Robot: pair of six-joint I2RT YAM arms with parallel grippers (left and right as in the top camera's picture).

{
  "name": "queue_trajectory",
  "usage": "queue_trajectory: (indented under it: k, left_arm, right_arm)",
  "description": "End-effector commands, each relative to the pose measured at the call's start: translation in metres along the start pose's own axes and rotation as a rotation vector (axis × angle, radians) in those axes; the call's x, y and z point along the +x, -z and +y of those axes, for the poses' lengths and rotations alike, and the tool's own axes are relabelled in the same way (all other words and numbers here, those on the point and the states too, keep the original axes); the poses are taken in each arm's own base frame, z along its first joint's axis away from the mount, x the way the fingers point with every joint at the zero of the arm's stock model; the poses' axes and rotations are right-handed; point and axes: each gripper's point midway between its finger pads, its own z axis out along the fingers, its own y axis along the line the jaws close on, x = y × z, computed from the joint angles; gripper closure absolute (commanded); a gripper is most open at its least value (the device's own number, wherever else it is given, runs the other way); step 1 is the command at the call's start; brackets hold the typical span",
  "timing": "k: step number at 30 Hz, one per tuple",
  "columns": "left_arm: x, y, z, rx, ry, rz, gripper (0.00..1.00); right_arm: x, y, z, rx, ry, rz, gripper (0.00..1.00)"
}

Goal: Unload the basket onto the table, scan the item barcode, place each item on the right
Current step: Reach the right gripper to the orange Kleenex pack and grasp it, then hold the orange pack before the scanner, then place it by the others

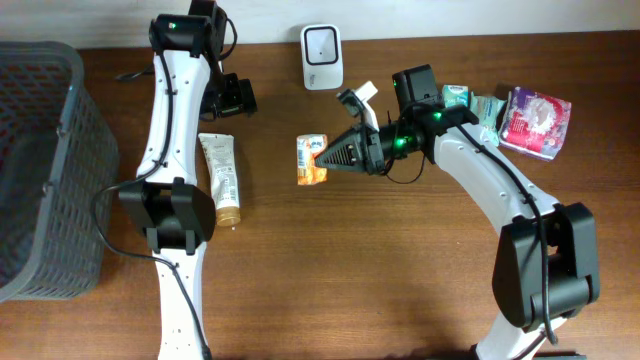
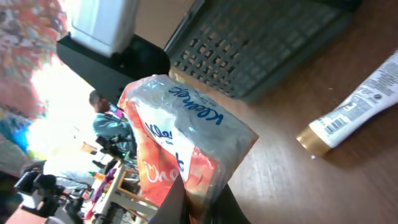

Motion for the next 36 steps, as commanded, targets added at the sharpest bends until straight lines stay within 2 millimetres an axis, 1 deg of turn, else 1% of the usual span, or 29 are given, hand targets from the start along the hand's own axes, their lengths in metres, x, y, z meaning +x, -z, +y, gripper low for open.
queue_trajectory:
  k: [1, 2, 3, 4, 5, 6, 7, 8, 9, 10, 11, 12, 13, 15, 16, 17, 18, 19, 20, 21, 22, 23, 24, 25, 26, 27, 29, 33, 36]
  left_arm:
    - [-0.002, 0.005, 0.004, -0.009, 0.007, -0.016, 0.01]
    - [-0.002, 0.005, 0.004, -0.009, 0.007, -0.016, 0.01]
    - [-0.002, 0.005, 0.004, -0.009, 0.007, -0.016, 0.01]
    - [-0.002, 0.005, 0.004, -0.009, 0.007, -0.016, 0.01]
    - [-0.002, 0.005, 0.004, -0.009, 0.007, -0.016, 0.01]
    - [-0.002, 0.005, 0.004, -0.009, 0.007, -0.016, 0.01]
    - [-0.002, 0.005, 0.004, -0.009, 0.007, -0.016, 0.01]
    - [-0.002, 0.005, 0.004, -0.009, 0.007, -0.016, 0.01]
    - [-0.002, 0.005, 0.004, -0.009, 0.007, -0.016, 0.01]
    - [-0.002, 0.005, 0.004, -0.009, 0.007, -0.016, 0.01]
    - [-0.002, 0.005, 0.004, -0.009, 0.007, -0.016, 0.01]
    - [-0.002, 0.005, 0.004, -0.009, 0.007, -0.016, 0.01]
    - [-0.002, 0.005, 0.004, -0.009, 0.007, -0.016, 0.01]
    - [-0.002, 0.005, 0.004, -0.009, 0.007, -0.016, 0.01]
    - [-0.002, 0.005, 0.004, -0.009, 0.007, -0.016, 0.01]
    - [-0.002, 0.005, 0.004, -0.009, 0.007, -0.016, 0.01]
    - [-0.002, 0.005, 0.004, -0.009, 0.007, -0.016, 0.01]
    - [-0.002, 0.005, 0.004, -0.009, 0.007, -0.016, 0.01]
    - [-0.002, 0.005, 0.004, -0.009, 0.007, -0.016, 0.01]
    - [-0.002, 0.005, 0.004, -0.009, 0.007, -0.016, 0.01]
    - [-0.002, 0.005, 0.004, -0.009, 0.007, -0.016, 0.01]
    - [-0.002, 0.005, 0.004, -0.009, 0.007, -0.016, 0.01]
    - [-0.002, 0.005, 0.004, -0.009, 0.007, -0.016, 0.01]
    - [-0.002, 0.005, 0.004, -0.009, 0.007, -0.016, 0.01]
    - [-0.002, 0.005, 0.004, -0.009, 0.007, -0.016, 0.01]
    - [-0.002, 0.005, 0.004, -0.009, 0.007, -0.016, 0.01]
    - [-0.002, 0.005, 0.004, -0.009, 0.007, -0.016, 0.01]
    - [-0.002, 0.005, 0.004, -0.009, 0.007, -0.016, 0.01]
    - [-0.002, 0.005, 0.004, -0.009, 0.007, -0.016, 0.01]
  right_arm:
    - [-0.004, 0.000, 0.013, -0.052, 0.000, -0.008, 0.96]
    - [-0.004, 0.000, 0.013, -0.052, 0.000, -0.008, 0.96]
    - [-0.003, 0.000, 0.005, -0.006, -0.008, -0.001, 0.96]
    - [0.003, 0.004, -0.035, 0.229, -0.160, 0.014, 0.96]
    - [0.012, 0.019, -0.078, 0.512, -0.323, -0.002, 0.96]
    - [0.024, 0.052, -0.121, 0.853, -0.405, -0.022, 0.96]
    - [0.029, 0.081, -0.143, 1.088, -0.389, -0.020, 0.96]
    - [0.021, 0.127, -0.161, 1.400, -0.299, -0.045, 0.96]
    - [0.003, 0.149, -0.167, 1.549, -0.129, -0.019, 0.96]
    - [-0.028, 0.155, -0.168, 1.618, 0.153, 0.061, 0.96]
    - [-0.054, 0.151, -0.165, 1.627, 0.357, 0.107, 0.96]
    - [-0.077, 0.150, -0.161, 1.634, 0.469, 0.068, 0.96]
    - [-0.101, 0.149, -0.158, 1.641, 0.540, -0.030, 0.96]
    - [-0.138, 0.148, -0.142, 1.620, 0.575, -0.259, 0.96]
    - [-0.164, 0.146, -0.124, 1.597, 0.639, -0.352, 0.96]
    - [-0.186, 0.145, -0.106, 1.576, 0.689, -0.414, 0.96]
    - [-0.216, 0.147, -0.082, 1.566, 0.743, -0.488, 0.96]
    - [-0.247, 0.146, -0.066, 1.553, 0.792, -0.546, 0.96]
    - [-0.266, 0.144, -0.069, 1.547, 0.801, -0.555, 0.96]
    - [-0.273, 0.141, -0.084, 1.545, 0.785, -0.523, 0.96]
    - [-0.272, 0.138, -0.105, 1.555, 0.768, -0.464, 0.96]
    - [-0.261, 0.132, -0.145, 1.573, 0.742, -0.347, 0.96]
    - [-0.231, 0.125, -0.201, 1.608, 0.736, -0.119, 0.95]
    - [-0.211, 0.122, -0.224, 1.644, 0.744, 0.008, 0.95]
    - [-0.198, 0.122, -0.239, 1.690, 0.766, 0.120, 0.96]
    - [-0.188, 0.118, -0.249, 1.731, 0.817, 0.242, 0.96]
    - [-0.189, 0.115, -0.249, 1.727, 0.891, 0.315, 0.96]
    - [-0.188, 0.115, -0.250, 1.730, 0.910, 0.345, 0.96]
    - [-0.190, 0.116, -0.249, 1.731, 0.983, 0.422, 0.96]
